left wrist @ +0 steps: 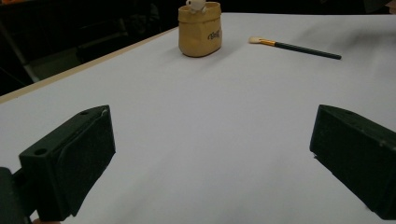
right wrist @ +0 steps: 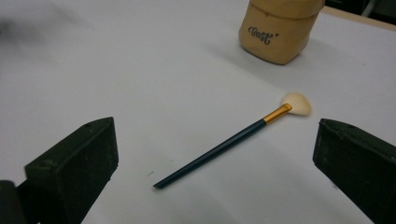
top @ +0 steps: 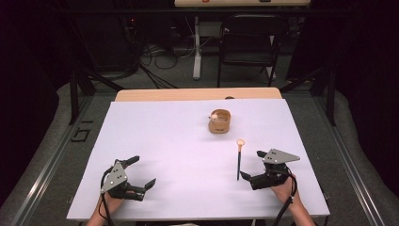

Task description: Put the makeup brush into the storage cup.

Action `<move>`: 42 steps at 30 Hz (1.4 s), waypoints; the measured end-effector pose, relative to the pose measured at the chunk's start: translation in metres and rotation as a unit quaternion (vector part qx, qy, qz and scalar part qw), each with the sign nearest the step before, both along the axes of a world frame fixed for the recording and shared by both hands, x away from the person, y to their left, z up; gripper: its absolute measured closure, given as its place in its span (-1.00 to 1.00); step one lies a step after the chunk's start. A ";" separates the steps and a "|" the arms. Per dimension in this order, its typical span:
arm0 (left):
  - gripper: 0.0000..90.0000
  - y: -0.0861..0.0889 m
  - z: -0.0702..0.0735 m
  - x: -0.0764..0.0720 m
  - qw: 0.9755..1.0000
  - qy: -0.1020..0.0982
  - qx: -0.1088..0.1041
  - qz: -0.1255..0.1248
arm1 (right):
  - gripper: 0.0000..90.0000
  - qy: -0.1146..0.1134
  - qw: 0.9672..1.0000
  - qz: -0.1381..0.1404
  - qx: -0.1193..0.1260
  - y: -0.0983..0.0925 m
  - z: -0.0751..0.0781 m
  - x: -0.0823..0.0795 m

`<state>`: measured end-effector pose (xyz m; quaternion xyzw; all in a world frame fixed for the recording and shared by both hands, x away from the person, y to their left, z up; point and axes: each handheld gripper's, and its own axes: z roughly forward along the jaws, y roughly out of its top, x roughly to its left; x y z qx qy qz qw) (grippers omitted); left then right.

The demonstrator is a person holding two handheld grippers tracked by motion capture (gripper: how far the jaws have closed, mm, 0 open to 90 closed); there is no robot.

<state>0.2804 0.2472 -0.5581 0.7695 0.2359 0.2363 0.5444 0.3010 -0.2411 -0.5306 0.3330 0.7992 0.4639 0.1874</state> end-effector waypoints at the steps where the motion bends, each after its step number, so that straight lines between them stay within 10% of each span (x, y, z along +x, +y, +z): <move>1: -1.00 0.000 0.000 0.000 1.000 0.000 0.000 0.000 | -1.00 0.001 1.000 -0.003 -0.004 0.002 0.001 0.000; 19: -1.00 -0.001 0.001 -0.002 1.000 -0.003 0.001 0.001 | -1.00 0.122 0.989 -0.077 -0.030 0.023 0.015 0.025; 26: -1.00 -0.001 0.002 -0.003 1.000 -0.003 -0.003 0.003 | -1.00 0.188 0.974 -0.108 -0.061 0.032 0.021 0.038; 35: -1.00 -0.006 0.004 -0.006 1.000 -0.001 -0.003 0.007 | -1.00 0.221 0.961 -0.125 -0.110 0.049 0.035 0.060; 42: -1.00 -0.005 0.005 -0.005 1.000 0.003 -0.003 0.009 | -1.00 0.288 0.938 -0.149 -0.124 0.060 0.030 0.076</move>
